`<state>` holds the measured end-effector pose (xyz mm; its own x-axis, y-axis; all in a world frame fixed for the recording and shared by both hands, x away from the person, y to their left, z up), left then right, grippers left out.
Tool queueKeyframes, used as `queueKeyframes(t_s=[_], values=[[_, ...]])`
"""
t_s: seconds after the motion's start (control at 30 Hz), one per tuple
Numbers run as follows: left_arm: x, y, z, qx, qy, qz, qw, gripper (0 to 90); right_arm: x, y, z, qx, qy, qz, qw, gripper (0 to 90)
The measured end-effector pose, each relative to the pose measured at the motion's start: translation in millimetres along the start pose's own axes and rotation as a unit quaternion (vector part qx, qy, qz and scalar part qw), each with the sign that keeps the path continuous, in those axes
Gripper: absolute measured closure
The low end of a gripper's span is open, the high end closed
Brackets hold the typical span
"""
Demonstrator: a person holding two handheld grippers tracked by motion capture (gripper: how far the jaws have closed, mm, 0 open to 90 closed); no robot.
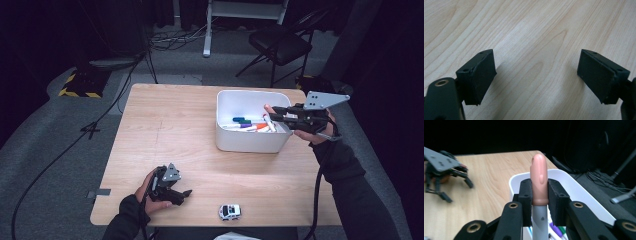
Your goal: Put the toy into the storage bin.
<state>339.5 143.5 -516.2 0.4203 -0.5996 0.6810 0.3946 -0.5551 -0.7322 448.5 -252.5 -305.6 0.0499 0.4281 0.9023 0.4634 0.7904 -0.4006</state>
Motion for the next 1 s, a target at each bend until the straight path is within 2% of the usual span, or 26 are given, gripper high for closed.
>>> queueKeyframes(t_s=[0.17, 0.23, 0.27, 0.37, 0.5, 0.8, 1.0], values=[[0.0, 0.0, 0.0, 0.000, 0.000, 0.000, 1.0000, 15.4, -6.4, 14.9, -13.5, -0.004, 0.012, 0.017, 0.9998, 74.7], [0.0, 0.0, 0.0, 0.000, 0.000, 0.000, 1.0000, 15.5, -9.6, 21.6, -18.1, -0.013, 0.008, 0.033, 0.9993, 74.7], [0.0, 0.0, 0.0, 0.000, 0.000, 0.000, 1.0000, 15.4, -11.8, 25.3, -21.3, -0.009, 0.019, 0.033, 0.9992, 74.7], [0.0, 0.0, 0.0, 0.000, 0.000, 0.000, 1.0000, 15.4, -15.4, 33.5, -24.2, -0.011, 0.017, 0.047, 0.9987, 74.7], [0.0, 0.0, 0.0, 0.000, 0.000, 0.000, 1.0000, 15.4, -20.9, 45.0, -25.1, -0.011, 0.014, 0.066, 0.9977, 74.6], [0.0, 0.0, 0.0, 0.000, 0.000, 0.000, 1.0000, 15.5, -40.1, 72.3, -23.2, 0.000, 0.004, 0.122, 0.9926, 74.6], [0.0, 0.0, 0.0, 0.000, 0.000, 0.000, 1.0000, 15.5, -42.4, 75.2, -21.3, 0.004, -0.002, 0.143, 0.9898, 74.6]])
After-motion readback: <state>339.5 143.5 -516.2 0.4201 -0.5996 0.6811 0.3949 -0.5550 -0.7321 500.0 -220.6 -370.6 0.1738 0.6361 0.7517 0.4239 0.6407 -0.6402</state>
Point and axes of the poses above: each handheld gripper's, and its own axes: y roughly forward along the jaws, x roughly out of its top, z roughly to its left, the point moved 2 cm from there along y, roughly forward along the jaws, and after that the axes turned 2 degrees about y, right-handed, at the moved point
